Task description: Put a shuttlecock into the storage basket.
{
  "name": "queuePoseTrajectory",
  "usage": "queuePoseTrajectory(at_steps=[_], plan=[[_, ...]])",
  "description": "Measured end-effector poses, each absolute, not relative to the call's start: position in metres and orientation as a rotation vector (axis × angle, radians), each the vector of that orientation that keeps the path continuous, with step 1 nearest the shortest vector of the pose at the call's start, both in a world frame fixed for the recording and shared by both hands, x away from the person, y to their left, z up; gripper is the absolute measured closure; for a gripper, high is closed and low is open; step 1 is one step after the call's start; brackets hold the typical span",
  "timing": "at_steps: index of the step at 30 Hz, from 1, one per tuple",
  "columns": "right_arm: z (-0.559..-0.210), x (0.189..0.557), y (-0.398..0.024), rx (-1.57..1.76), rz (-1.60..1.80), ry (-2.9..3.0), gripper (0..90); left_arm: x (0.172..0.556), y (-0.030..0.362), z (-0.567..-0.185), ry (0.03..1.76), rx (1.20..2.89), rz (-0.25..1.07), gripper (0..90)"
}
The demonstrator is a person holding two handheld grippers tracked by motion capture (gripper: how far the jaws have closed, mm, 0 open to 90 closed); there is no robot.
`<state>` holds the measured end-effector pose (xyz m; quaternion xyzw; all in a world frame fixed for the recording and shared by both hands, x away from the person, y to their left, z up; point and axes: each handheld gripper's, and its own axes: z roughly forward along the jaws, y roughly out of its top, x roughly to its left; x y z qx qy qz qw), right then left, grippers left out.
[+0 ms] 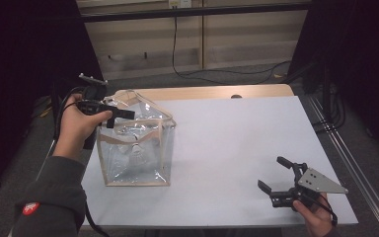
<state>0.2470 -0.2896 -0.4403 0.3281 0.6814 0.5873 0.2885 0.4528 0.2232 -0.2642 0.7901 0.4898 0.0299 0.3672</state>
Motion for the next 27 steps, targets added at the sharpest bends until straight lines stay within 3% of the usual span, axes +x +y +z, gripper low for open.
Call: queuePoseTrajectory(at_steps=[27], plan=[[-0.438,0.248,-0.287,0.869,1.566,1.824,1.8,0.430,0.199,-0.265,1.036,2.052,-0.042,24.6]])
